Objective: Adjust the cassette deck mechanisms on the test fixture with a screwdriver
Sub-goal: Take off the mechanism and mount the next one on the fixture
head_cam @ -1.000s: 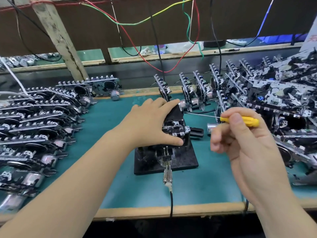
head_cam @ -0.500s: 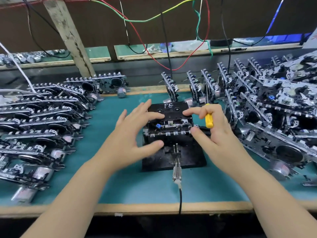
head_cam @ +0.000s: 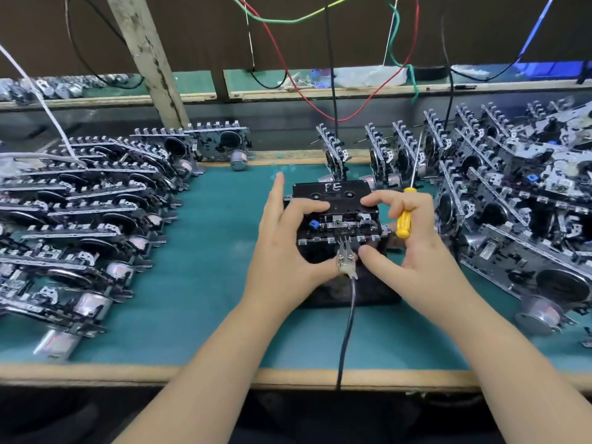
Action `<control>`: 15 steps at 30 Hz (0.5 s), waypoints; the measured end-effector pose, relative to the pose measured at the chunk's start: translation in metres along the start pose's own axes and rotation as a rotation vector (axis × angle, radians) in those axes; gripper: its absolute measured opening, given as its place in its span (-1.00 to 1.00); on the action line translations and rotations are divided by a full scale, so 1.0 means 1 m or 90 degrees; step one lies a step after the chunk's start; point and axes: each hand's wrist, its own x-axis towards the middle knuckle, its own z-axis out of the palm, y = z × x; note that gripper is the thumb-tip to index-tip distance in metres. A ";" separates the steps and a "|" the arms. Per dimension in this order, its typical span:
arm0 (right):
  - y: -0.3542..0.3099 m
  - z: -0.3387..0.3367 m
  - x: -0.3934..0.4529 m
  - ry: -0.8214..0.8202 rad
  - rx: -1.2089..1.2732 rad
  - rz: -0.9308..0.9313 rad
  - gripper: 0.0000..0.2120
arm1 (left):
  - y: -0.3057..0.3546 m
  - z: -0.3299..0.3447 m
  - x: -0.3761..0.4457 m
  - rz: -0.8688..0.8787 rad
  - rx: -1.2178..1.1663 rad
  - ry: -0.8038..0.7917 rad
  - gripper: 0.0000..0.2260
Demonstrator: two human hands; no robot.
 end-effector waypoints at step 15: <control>0.013 -0.003 0.018 -0.083 -0.032 0.020 -0.52 | -0.022 0.006 0.007 -0.027 -0.134 0.013 -0.28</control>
